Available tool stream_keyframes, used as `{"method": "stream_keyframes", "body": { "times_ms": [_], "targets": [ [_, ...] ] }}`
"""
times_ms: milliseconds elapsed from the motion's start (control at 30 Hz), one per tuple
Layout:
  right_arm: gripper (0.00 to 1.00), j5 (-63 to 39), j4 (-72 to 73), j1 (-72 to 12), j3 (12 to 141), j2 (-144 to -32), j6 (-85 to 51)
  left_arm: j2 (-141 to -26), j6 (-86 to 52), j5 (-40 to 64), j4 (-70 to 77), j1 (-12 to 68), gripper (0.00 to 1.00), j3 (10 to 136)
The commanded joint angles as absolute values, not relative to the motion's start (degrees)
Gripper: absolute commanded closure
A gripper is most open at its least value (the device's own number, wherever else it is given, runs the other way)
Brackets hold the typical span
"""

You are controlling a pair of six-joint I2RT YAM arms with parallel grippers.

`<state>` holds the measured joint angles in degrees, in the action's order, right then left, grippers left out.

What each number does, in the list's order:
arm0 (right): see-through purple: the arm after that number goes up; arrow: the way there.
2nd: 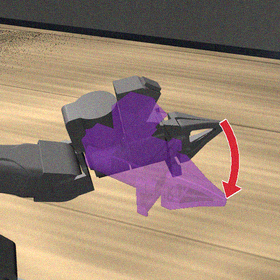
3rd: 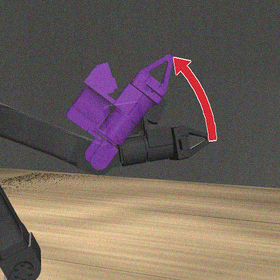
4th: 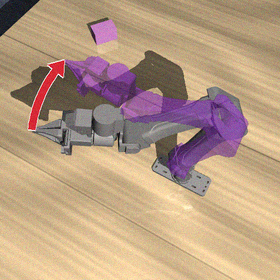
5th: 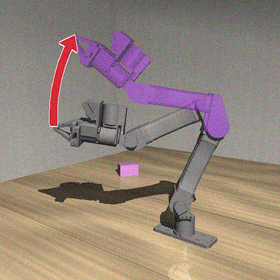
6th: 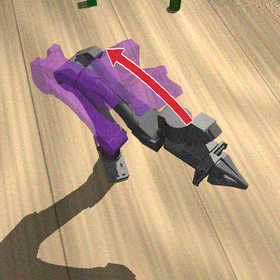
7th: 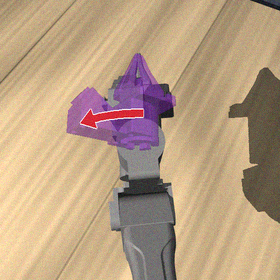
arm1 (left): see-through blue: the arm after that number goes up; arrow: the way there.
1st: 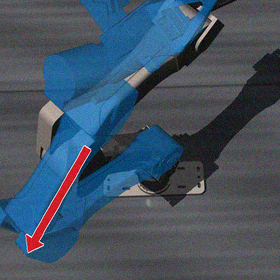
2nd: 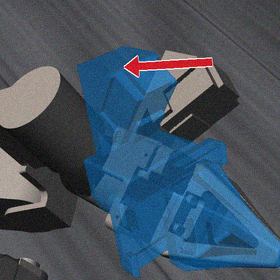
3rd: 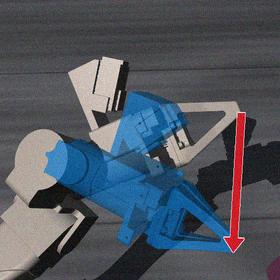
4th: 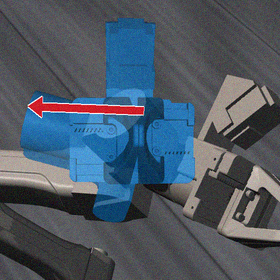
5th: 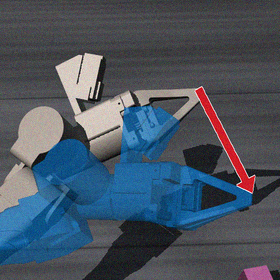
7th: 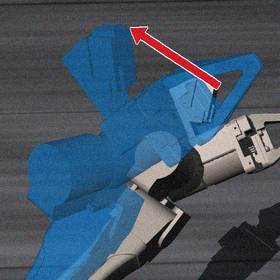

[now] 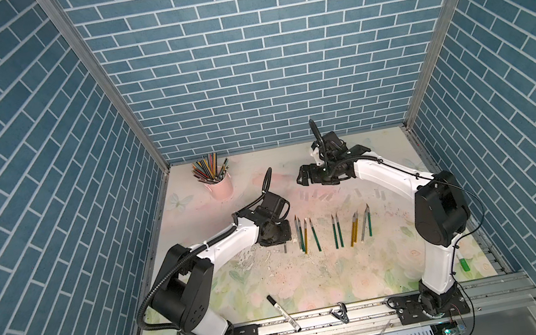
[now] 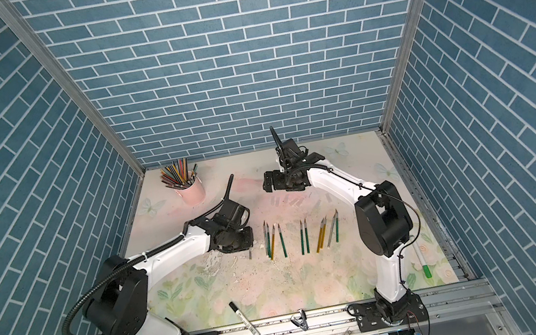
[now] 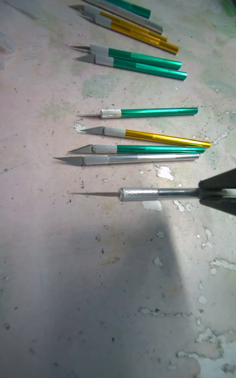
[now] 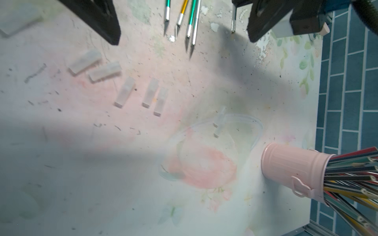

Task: Remove protective caps from carving knives
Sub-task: Place the carving knife at the center of the board.

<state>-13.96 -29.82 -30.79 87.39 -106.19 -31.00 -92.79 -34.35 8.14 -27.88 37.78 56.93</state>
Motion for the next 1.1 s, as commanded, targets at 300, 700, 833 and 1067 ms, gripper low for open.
{"method": "stream_keyframes", "body": {
  "times_ms": [300,700,833,1067],
  "targets": [
    [0.02,-9.65,-27.84,-19.52,68.51,-89.63,-27.12,-100.92,-36.47,5.69,-25.90,42.40,0.95,62.86],
    [0.02,-11.16,-27.16,-14.30,61.72,-84.60,-27.11,-103.42,-39.58,0.19,-30.30,42.80,0.95,63.90],
    [0.02,-11.47,-27.12,-13.80,61.28,-84.21,-27.16,-103.68,-41.35,-1.51,-31.54,42.80,0.95,63.71],
    [0.02,-12.13,-27.03,-13.03,60.85,-84.38,-27.16,-103.76,-42.99,-1.67,-31.03,42.80,0.92,63.28]
  ]
}}
